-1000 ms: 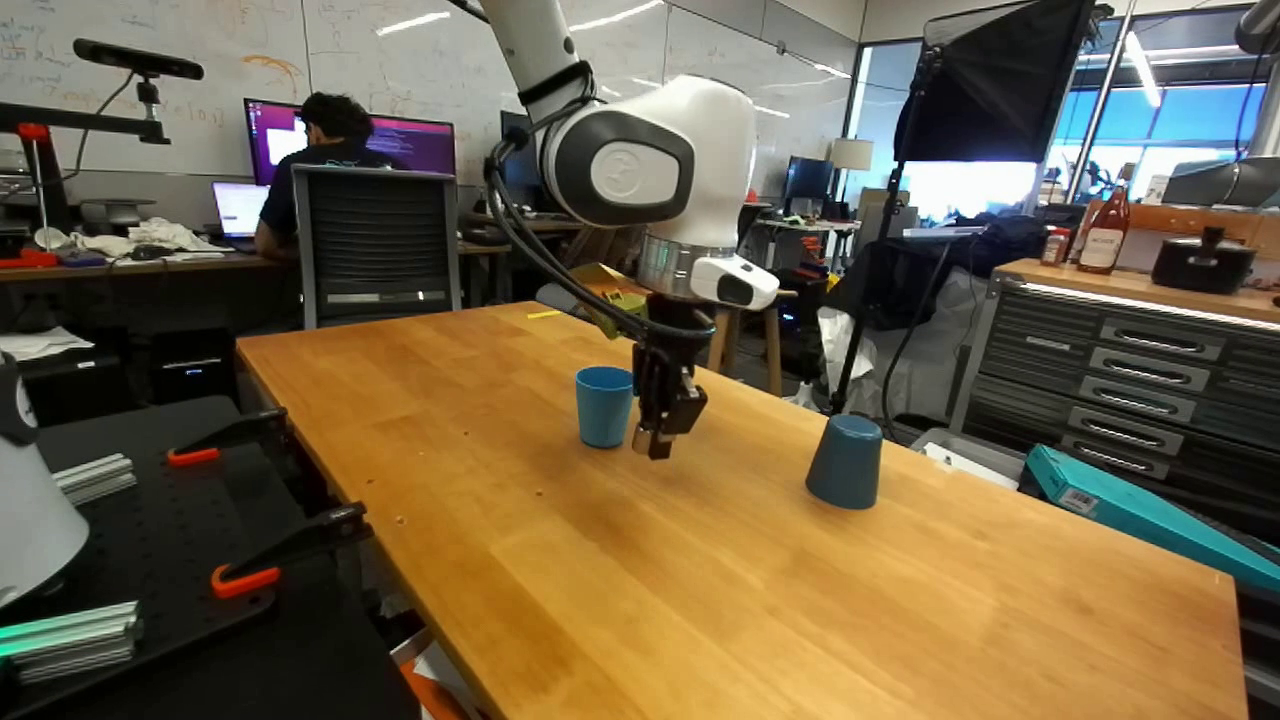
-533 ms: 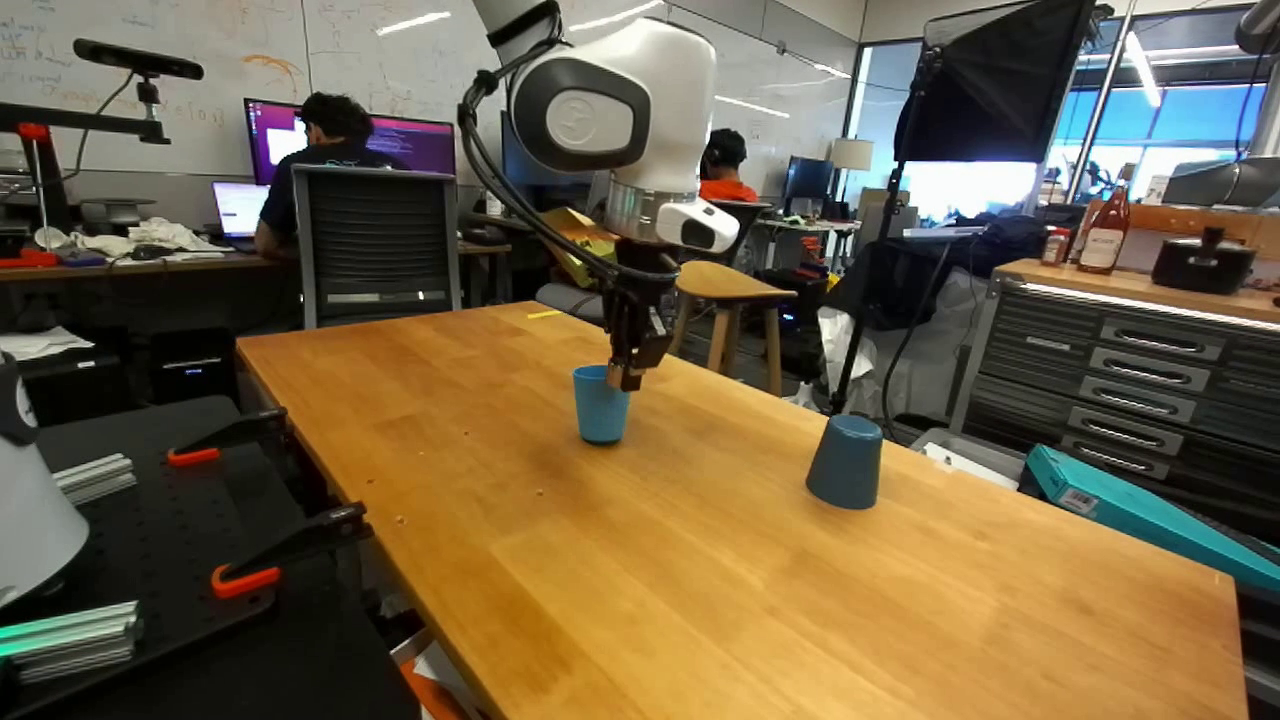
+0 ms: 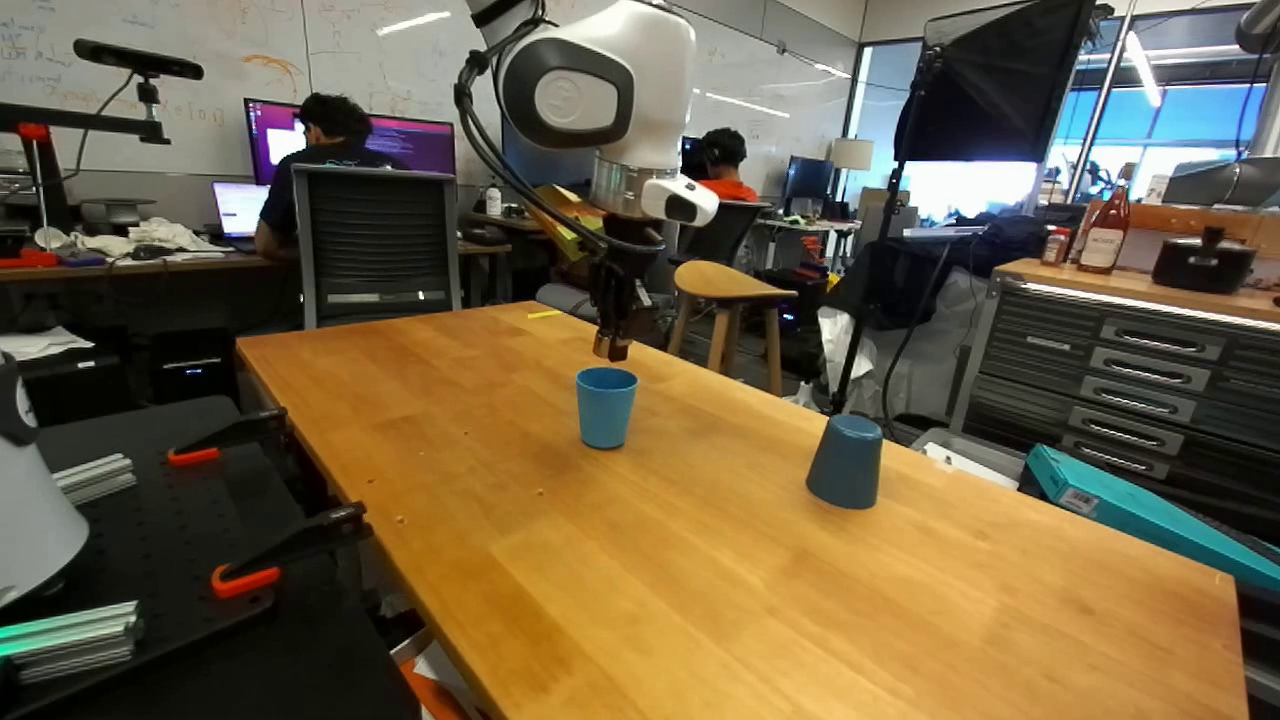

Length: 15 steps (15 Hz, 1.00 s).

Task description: Pick the object and put it in the blue cup

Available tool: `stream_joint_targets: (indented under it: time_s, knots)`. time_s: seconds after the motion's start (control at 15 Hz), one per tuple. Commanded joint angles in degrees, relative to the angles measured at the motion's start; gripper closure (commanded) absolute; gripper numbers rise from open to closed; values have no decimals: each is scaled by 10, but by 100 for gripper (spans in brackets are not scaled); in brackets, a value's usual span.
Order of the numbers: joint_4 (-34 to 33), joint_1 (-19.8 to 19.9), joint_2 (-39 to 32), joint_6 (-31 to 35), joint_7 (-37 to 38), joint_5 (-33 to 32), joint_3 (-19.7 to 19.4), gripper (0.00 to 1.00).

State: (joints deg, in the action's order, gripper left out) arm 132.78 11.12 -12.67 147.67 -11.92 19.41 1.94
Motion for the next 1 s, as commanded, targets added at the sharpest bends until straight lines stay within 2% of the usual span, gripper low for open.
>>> stream_joint_targets:
  time_s: [0.0,0.4,0.47,0.53,0.6,0.8,0.93]
  knots:
    - [-16,-11,-18,-9,-3,7,-6,91]
    - [-37,-12,-66,-1,11,-7,-9,89]
    - [-39,-13,-70,0,14,-11,-10,43]
    - [-42,-12,-74,1,15,-12,-10,42]
    - [-41,-12,-72,4,16,-12,-10,37]
    - [-42,-10,-67,5,15,-13,-10,12]
    - [-39,-11,-60,4,14,-15,-11,4]
